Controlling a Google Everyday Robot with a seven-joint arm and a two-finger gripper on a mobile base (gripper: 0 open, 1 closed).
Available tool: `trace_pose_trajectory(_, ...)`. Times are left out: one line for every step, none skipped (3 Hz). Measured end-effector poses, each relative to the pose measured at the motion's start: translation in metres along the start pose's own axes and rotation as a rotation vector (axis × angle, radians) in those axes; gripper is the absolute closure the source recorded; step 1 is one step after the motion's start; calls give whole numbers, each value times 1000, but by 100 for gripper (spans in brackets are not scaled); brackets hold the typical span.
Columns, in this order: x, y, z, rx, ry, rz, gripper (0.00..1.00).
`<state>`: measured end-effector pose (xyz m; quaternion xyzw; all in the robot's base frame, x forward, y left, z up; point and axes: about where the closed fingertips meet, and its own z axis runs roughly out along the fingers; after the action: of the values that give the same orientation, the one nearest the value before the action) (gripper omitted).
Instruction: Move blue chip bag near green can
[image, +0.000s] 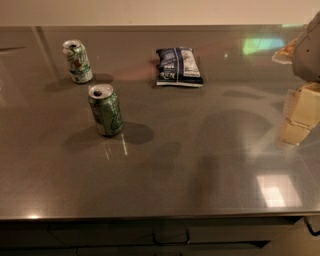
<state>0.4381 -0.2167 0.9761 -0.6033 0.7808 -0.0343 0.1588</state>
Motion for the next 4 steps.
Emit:
trace_pose_trajectory(0, 0, 0, 0, 0, 0, 0)
trace_pose_trajectory(-6, -6, 1, 11, -17, 0, 0)
trace_pose_trajectory(-27, -27, 4, 40, -64, 4, 0)
trace_pose_trajectory(-50, -57, 15, 59, -138, 38, 0)
